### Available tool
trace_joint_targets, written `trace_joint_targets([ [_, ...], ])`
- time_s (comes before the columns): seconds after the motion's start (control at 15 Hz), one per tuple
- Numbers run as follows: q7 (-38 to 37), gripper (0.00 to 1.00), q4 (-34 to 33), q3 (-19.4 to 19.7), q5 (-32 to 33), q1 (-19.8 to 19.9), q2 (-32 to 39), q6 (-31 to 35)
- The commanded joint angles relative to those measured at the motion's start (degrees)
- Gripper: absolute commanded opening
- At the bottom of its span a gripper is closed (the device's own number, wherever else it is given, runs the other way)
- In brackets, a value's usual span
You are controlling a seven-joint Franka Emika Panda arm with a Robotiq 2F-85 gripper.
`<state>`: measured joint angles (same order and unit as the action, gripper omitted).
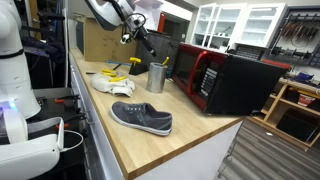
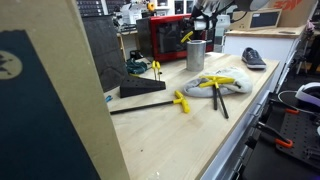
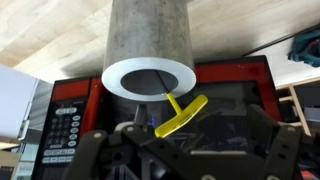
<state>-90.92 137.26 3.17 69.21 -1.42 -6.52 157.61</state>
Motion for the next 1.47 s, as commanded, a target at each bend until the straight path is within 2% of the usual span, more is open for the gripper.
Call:
trace_joint_targets([
  [0.0,16.40,1.00,-0.13,5.57,-16.58,-4.04,3.74,5.78],
  [0.13,25.92,1.00,1.17,8.52,-27.16,-7.90,4.88,5.97],
  [0.27,35.98,1.00,2.62,9.93,-37.09,-11.60,2.94,3.31],
  [0.47,51.36,1.00,0.38,14.00,-52.05,-19.31,-3.06,-6.71],
  [0.53,56.30,1.00,-2.86,13.79,-57.27,-19.74,-4.04,-11.58],
  [0.6,60.75,1.00,-5.68,13.55,-61.29,-19.26,-4.50,-15.62],
  [0.67,63.66,1.00,-8.43,6.18,-64.20,-11.85,-4.95,-19.76],
  [0.8,68.60,1.00,-16.17,4.00,-66.04,-8.26,-4.77,-28.77],
  [1.0,75.91,1.00,-25.55,1.83,-65.78,-3.34,-1.88,-37.19],
  [1.2,86.17,1.00,-31.48,1.67,-65.44,-0.99,1.68,-40.70],
  [1.4,96.72,1.00,-34.73,1.58,-65.09,0.09,5.85,-41.62],
])
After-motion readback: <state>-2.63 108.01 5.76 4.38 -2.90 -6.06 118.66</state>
